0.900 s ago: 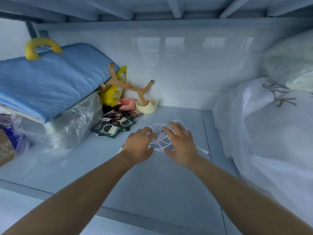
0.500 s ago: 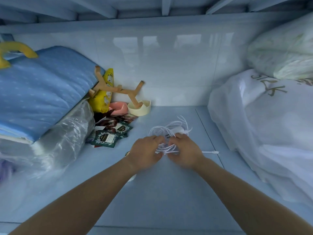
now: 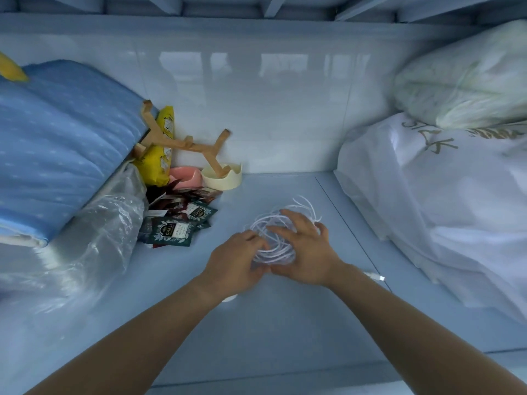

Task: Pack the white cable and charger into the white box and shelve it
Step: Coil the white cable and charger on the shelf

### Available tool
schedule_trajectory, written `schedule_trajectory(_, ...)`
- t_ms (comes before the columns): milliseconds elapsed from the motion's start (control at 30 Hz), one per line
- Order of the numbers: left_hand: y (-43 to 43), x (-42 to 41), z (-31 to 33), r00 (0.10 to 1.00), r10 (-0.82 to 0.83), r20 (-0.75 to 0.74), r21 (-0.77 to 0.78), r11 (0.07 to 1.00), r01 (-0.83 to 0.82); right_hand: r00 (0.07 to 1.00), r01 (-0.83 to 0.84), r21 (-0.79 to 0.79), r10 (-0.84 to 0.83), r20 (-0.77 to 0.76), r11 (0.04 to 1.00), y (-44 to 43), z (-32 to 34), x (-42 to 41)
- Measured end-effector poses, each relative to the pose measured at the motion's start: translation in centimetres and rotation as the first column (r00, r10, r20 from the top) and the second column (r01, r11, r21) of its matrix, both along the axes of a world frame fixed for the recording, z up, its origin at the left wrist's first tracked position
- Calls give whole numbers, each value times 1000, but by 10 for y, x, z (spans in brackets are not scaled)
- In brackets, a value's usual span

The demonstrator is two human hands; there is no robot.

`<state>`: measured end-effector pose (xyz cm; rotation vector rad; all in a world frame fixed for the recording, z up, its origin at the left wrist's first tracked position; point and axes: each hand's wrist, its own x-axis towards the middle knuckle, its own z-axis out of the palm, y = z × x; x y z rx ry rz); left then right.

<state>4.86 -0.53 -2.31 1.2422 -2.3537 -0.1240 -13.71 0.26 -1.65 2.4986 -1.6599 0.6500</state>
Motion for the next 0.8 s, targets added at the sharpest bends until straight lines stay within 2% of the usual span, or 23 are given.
schedule_trajectory(67, 0, 1, -5, 999, 0, 41, 14, 1000, 0, 998, 51, 55, -50, -25, 997, 0, -11, 6)
schedule_trajectory(200, 2, 5, -6, 999, -42, -20, 22, 999, 43, 997, 72, -65, -72, 6, 995, 8, -22, 7)
schedule_trajectory(367, 4, 11, -1, 998, -68, 2, -46, 997, 68, 995, 7, -160, 8, 98, 987, 15, -20, 6)
schedule_trajectory(500, -1, 12, 5, 998, -55, 41, -135, 989, 60, 990, -70, -98, 81, 113, 993, 12, -12, -9)
schedule_trajectory(633, -3, 10, 10, 1000, -1, -7, -94, 996, 0, 994, -12, -9, 13, 112, 1000, 5, -5, -21)
schedule_trajectory(800, 4, 18, 5, 1000, 2, 29, -71, 997, 0, 996, -14, -79, 21, 82, 997, 12, -7, -14)
